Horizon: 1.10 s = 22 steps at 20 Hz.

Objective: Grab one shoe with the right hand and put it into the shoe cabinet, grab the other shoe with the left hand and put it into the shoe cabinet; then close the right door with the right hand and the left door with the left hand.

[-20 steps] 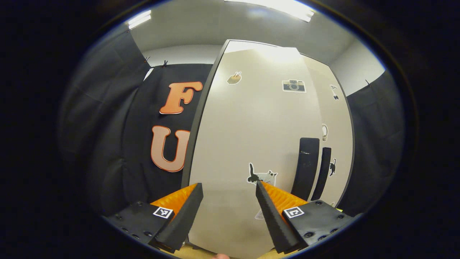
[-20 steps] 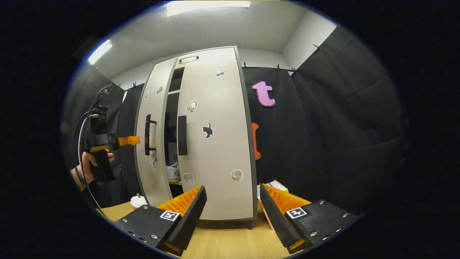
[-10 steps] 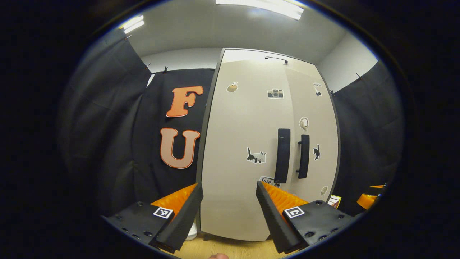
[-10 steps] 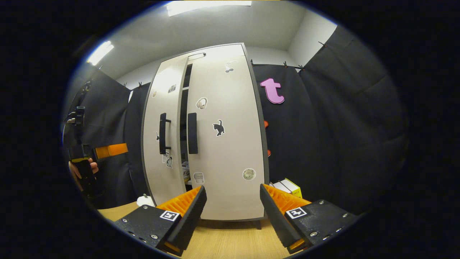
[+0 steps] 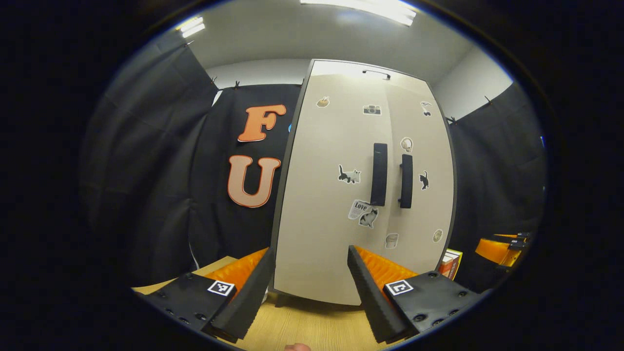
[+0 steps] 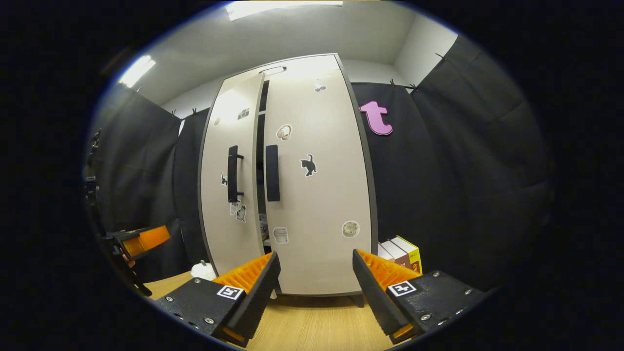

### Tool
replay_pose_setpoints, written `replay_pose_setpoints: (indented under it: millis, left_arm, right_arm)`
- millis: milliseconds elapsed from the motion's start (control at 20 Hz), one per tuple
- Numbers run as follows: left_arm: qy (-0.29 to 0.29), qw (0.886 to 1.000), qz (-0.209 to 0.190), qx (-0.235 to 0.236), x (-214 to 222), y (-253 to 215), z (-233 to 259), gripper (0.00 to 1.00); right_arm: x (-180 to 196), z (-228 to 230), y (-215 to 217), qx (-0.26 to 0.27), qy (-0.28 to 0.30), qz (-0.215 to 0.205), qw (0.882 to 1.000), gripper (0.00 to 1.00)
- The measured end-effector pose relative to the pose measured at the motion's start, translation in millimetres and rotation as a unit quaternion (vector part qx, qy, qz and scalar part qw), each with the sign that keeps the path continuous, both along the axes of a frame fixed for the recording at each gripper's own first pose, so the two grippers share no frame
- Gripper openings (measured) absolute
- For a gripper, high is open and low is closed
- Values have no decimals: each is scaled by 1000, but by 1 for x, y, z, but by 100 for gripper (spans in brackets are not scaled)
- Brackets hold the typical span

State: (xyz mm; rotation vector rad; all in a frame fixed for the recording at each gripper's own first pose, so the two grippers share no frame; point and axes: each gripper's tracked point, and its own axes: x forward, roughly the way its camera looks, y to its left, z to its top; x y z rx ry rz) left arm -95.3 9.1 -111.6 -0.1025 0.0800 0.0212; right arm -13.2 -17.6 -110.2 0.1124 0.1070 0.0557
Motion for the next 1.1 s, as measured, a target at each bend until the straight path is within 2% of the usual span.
replay_pose_setpoints:
  millis: [100, 400, 700, 1100]
  left_arm:
    - [2, 1000, -5, 6, -5, -4, -6, 96]
    - [4, 1000, -8, -4, -4, -4, -9, 96]
    - [-1, 1000, -10, 11, 0, -9, -5, 96]
    - [4, 1000, -8, 7, -3, -10, -6, 97]
  right_arm:
    - [-2, -3, 2, -5, 2, 0, 1000, 92]
    - [-10, -8, 3, -2, 2, -9, 1000, 92]
    - [-10, -9, 1, 2, 3, -9, 1000, 92]
    - [-13, -6, -8, 6, 0, -16, 1000, 92]
